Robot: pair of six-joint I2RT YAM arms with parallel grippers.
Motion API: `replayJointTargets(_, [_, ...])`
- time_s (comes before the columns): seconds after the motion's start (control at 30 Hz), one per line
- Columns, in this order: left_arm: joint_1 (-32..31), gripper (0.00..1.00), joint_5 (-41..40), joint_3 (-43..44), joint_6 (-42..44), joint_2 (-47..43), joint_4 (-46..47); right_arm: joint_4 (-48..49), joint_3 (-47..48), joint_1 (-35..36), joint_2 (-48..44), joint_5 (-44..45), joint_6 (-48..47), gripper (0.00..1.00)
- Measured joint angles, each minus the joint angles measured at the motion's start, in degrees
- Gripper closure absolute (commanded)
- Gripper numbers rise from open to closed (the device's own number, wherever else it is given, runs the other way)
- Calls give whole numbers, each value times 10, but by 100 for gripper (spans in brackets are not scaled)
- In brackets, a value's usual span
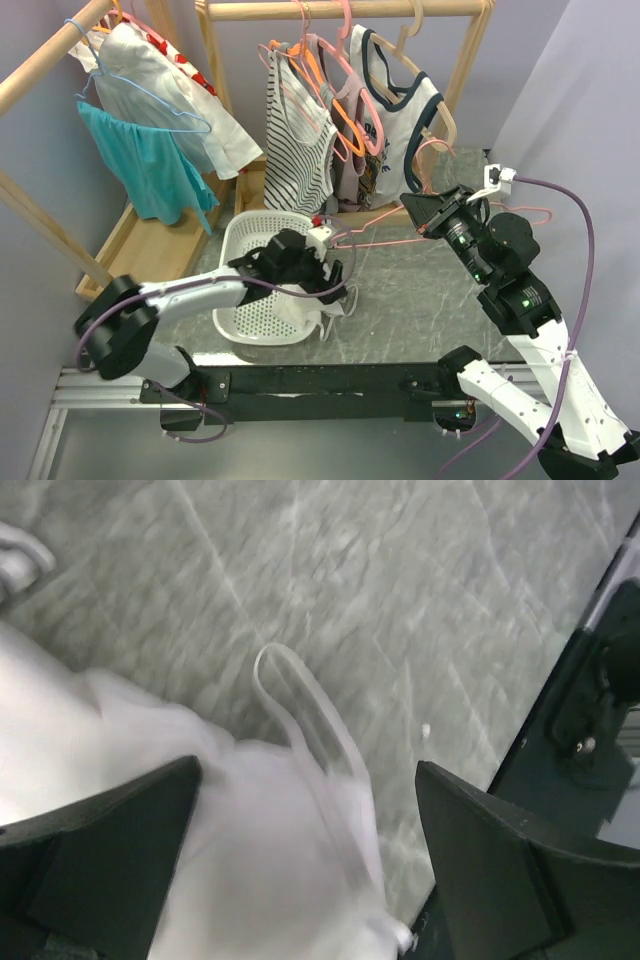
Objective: Remove the tank top from the hanger
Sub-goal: Remove the tank top from the hanger, then place the tank top in the bin.
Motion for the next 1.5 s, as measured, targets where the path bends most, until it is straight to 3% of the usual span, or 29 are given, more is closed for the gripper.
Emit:
replayJointTargets(0.1, [-6,1,-10,23,-8,51,13,-13,8,0,-1,14,-9,100])
replayJointTargets(0.4, [-7,1,-59,52,6,39,-69,-23,12,0,-15,39,-23,100])
replayJointTargets(0.73, [-6,1,7,185,117,52,-219,-47,19,0,-38,80,-35,100])
replayJointTargets(1.03, [-7,1,18,231,212,140,-347,-78,50,-2,-77,148,-68,100])
replayJointTargets(1.5, [-10,1,-3,312,248,239,-429,-89,53,-3,-83,169,-79,100])
